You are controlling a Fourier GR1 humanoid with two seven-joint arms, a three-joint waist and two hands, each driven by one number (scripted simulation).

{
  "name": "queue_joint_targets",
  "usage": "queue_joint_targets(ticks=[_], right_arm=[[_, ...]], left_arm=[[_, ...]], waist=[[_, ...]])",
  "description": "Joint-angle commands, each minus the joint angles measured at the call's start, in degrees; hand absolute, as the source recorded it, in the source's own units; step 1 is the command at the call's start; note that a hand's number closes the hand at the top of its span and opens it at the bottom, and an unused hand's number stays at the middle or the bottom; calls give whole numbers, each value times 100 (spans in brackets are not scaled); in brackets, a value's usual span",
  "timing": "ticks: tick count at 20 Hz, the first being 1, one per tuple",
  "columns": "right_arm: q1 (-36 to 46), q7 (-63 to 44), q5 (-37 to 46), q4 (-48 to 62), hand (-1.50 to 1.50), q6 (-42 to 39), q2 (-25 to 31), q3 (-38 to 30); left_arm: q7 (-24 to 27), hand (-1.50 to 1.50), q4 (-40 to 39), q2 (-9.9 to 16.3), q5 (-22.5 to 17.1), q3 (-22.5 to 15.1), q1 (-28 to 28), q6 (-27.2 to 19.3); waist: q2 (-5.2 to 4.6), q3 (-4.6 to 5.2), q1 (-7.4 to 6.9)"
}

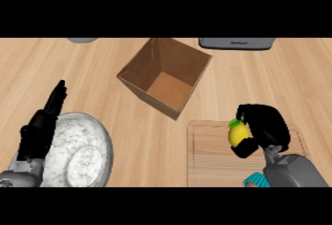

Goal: Pick the lemon from the cutting board and place it in the cardboard box

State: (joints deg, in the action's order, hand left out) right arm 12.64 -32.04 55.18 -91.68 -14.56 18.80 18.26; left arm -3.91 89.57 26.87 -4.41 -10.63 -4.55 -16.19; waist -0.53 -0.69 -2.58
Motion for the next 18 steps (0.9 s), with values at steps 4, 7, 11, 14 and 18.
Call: queue_joint_targets(ticks=[4, 7, 11, 14, 18], right_arm=[[1200, 2874, -767, 1126, 150, -16, 1304, -660], [1445, 3794, -797, 1862, 150, 508, 1615, -1066], [2191, 4143, -1284, 2264, 150, 100, 1411, -1364], [2077, 4751, -2209, 1916, 150, 57, 1105, -1788], [2533, 4915, -2964, 1816, 150, -537, 853, -2054]], left_arm=[[182, 0, -446, -187, 0, -108, 190, 101], [27, 0, -381, -239, 137, -130, 114, -15], [-129, 0, -221, -75, -56, 54, 238, 235], [-16, 0, -136, -116, 1, -4, 425, 162], [-86, 0, -162, -221, 98, -26, 376, 57]], waist=[[-60, 61, -4], [-15, 58, 105], [21, 65, 110], [45, 61, 165], [62, 67, 212]])
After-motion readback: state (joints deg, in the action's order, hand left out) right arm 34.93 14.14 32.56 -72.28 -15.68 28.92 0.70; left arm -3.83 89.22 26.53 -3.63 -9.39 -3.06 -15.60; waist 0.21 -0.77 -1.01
